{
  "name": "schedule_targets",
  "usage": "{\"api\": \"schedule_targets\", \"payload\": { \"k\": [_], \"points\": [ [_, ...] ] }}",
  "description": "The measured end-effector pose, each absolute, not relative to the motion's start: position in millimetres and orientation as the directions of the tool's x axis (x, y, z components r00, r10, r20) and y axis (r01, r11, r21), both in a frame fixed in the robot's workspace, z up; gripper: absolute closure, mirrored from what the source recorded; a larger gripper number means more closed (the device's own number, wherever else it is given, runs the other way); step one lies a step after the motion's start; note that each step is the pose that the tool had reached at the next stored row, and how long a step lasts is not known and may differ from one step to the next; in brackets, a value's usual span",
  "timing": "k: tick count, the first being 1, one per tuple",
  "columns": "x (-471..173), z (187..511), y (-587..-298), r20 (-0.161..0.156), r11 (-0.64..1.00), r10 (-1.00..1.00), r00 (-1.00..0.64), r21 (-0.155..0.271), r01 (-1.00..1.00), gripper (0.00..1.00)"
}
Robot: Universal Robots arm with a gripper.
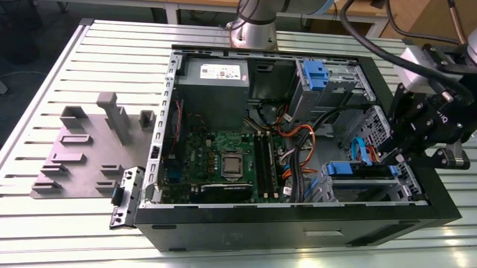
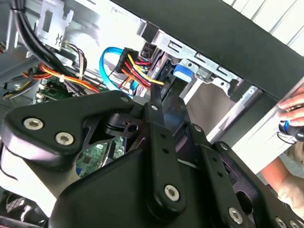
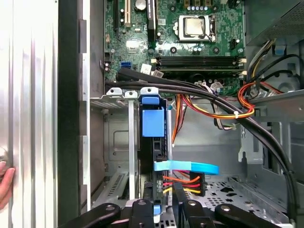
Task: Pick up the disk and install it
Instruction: 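Insert the second disk wire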
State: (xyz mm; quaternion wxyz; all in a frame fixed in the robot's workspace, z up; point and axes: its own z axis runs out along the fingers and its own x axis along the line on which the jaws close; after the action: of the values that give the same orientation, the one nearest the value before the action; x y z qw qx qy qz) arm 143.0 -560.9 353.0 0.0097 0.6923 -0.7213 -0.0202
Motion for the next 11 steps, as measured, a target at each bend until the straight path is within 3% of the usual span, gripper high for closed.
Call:
{"api": "schedule_targets", "payload": {
  "k": [11],
  "points": [
    [133.4, 354.6, -560.9, -0.017, 0.041, -0.999, -0.041, 0.040, -0.998, 0.70]
  ]
}}
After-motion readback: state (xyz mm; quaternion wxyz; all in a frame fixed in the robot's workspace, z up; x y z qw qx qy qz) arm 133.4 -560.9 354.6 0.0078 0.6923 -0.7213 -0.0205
